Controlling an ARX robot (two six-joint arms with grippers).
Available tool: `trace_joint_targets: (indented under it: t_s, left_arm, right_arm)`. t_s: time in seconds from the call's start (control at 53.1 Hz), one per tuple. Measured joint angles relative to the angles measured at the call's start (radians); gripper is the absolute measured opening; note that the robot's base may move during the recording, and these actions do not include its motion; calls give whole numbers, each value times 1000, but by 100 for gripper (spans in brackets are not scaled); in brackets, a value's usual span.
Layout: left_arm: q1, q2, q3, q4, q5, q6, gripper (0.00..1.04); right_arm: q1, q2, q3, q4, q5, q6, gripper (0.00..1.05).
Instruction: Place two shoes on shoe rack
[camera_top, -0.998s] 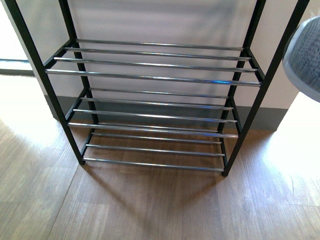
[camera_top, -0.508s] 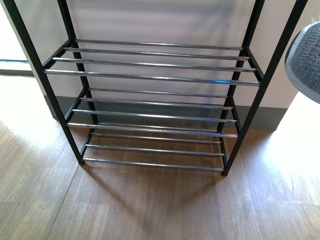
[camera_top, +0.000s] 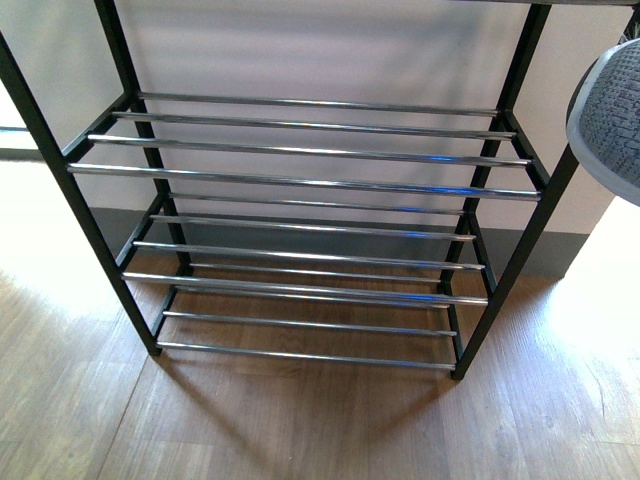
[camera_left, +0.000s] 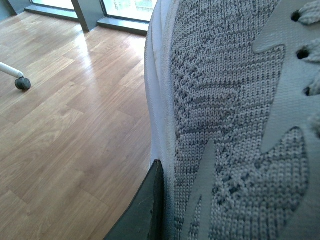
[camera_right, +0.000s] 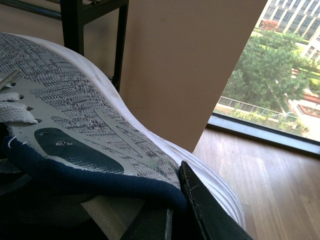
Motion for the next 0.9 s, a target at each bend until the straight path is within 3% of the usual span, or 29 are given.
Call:
trace_joint_targets:
  t_s: [0.904]
  left_arm:
    - [0,0,0,0,0,0,12]
  right_arm:
    - [0,0,0,0,1,0,1]
